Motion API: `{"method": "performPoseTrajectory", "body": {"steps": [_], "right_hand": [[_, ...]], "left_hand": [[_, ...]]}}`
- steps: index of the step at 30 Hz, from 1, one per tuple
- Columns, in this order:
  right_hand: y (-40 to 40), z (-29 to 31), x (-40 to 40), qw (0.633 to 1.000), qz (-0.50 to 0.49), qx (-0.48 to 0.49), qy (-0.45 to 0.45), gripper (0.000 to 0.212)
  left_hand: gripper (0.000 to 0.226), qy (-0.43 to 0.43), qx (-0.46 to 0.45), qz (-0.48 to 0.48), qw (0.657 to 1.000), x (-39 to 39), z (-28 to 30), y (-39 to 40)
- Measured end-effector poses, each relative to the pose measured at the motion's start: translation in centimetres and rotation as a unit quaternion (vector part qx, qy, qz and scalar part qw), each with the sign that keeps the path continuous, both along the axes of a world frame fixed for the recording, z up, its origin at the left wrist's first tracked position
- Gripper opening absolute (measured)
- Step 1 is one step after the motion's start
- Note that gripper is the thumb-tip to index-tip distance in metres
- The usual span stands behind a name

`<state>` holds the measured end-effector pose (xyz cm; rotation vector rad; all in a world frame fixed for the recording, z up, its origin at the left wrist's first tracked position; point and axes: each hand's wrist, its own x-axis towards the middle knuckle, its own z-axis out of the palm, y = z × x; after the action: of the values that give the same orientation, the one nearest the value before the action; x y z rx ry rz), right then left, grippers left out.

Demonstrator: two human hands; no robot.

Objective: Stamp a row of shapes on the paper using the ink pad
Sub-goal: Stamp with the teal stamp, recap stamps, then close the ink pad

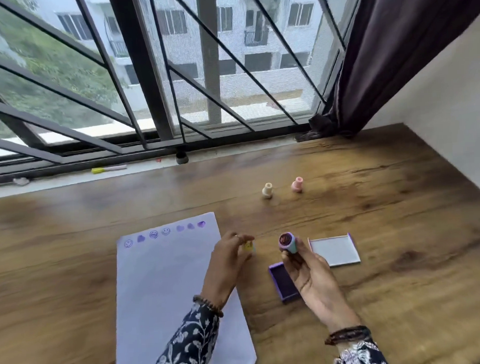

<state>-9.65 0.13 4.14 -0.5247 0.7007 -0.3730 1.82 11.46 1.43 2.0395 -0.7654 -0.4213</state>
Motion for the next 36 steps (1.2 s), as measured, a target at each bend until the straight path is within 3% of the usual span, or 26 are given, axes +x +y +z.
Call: {"method": "performPoseTrajectory", "body": {"steps": [5, 9, 12, 14, 15, 18, 20, 26, 33, 36], "right_hand": [[-0.5, -0.4, -2.4, 1.000, -0.007, -0.006, -0.017, 0.042], [-1.0, -1.2, -4.3, 0.998, 0.001, -0.062, 0.007, 0.025], [-1.7, -2.1, -5.4, 0.980, 0.017, -0.175, 0.091, 0.012], [-2.2, -2.2, -5.7, 0.938, 0.055, -0.289, 0.182, 0.013], [-2.4, -1.9, -5.8, 0.901, 0.082, -0.358, 0.231, 0.014], [-2.6, 0.1, -5.5, 0.733, 0.155, -0.569, 0.340, 0.015], [-2.7, 1.7, -5.1, 0.659, 0.163, -0.650, 0.343, 0.017], [-1.8, 5.1, -4.3, 0.550, 0.149, -0.754, 0.327, 0.016], [-1.7, 0.2, -3.8, 0.531, 0.239, -0.713, 0.390, 0.015], [-1.7, -1.5, -3.9, 0.505, 0.242, -0.734, 0.384, 0.014]], "left_hand": [[0.031, -0.043, 0.039, -0.038, 0.998, -1.5, -1.1, 1.0], [0.043, -0.057, 0.035, -0.065, 0.996, -2.7, -1.2, 1.6], [0.061, -0.081, 0.046, -0.104, 0.990, -3.8, -1.6, 1.8], [0.080, -0.111, 0.088, -0.127, 0.982, -4.4, -2.1, 1.5], [0.087, -0.124, 0.105, -0.129, 0.978, -4.7, -2.5, 1.2], [0.090, -0.151, 0.131, -0.116, 0.973, -5.4, -3.3, 0.6], [0.085, -0.163, 0.143, -0.099, 0.971, -5.5, -3.7, 0.4], [0.076, -0.175, 0.149, -0.074, 0.970, -5.4, -4.2, 0.3], [0.076, -0.185, 0.149, -0.077, 0.968, -5.4, -4.1, 0.1], [0.076, -0.190, 0.142, -0.084, 0.968, -5.4, -4.1, 0.2]]}}
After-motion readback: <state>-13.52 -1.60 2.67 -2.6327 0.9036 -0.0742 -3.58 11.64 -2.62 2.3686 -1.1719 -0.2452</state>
